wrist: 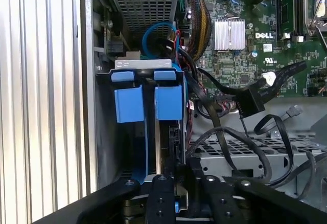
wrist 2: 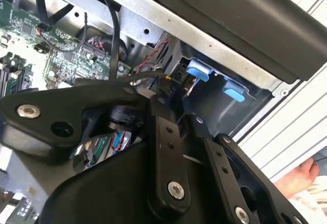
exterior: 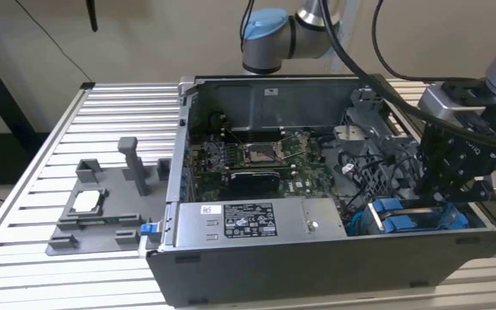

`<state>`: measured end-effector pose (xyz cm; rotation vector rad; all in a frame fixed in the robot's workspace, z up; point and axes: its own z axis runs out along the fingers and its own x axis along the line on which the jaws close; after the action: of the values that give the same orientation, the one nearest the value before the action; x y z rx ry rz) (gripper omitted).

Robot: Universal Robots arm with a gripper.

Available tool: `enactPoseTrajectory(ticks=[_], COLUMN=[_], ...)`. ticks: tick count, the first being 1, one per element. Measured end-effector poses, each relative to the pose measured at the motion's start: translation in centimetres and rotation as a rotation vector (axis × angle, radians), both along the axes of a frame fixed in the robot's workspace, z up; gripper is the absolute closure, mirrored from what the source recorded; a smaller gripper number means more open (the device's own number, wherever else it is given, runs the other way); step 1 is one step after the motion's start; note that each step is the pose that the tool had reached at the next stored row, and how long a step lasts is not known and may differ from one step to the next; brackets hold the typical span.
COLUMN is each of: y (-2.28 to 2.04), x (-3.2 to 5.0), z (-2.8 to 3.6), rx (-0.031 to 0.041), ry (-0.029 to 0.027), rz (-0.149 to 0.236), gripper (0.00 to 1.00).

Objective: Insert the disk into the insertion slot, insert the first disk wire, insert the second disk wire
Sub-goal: 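Insert the first disk wire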

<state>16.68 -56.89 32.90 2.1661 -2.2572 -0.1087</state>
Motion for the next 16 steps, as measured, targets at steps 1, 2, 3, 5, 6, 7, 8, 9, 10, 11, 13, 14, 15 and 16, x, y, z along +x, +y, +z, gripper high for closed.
enactPoseTrajectory(ticks=[1,2,3,5,6,7,8,9,10,11,13,14,15,16], y=[-0.01,-0.02,-0.01,-0.02,-0.01,-0.01,-0.01,-0.01,-0.01,-0.01,-0.01,0.00,0.01,0.06], x=[0.00,0.00,0.00,0.00,-0.01,-0.01,-0.01,-0.01,-0.02,-0.04,-0.17,-0.31,-0.48,-0.66], z=[0.17,0.59,1.09,1.99,2.46,2.92,3.38,3.79,4.16,4.47,4.85,4.87,4.88,4.89], rx=[0.0000,0.0002,-0.0004,-0.0003,-0.0004,-0.0003,-0.0005,-0.0005,-0.0003,-0.0006,-0.0003,-0.0002,-0.0002,-0.0004], ry=[0.0000,0.0001,0.0000,0.0000,0.0001,0.0001,0.0001,0.0000,-0.0002,-0.0007,-0.0046,-0.0092,-0.0152,-0.0210], rz=[0.000,0.000,0.000,0.000,0.000,0.000,0.000,0.000,0.000,0.000,0.000,0.000,0.000,0.000], gripper=[0.73,0.73,0.73,0.73,0.73,0.73,0.73,0.73,0.73,0.73,0.73,0.73,0.73,0.73])
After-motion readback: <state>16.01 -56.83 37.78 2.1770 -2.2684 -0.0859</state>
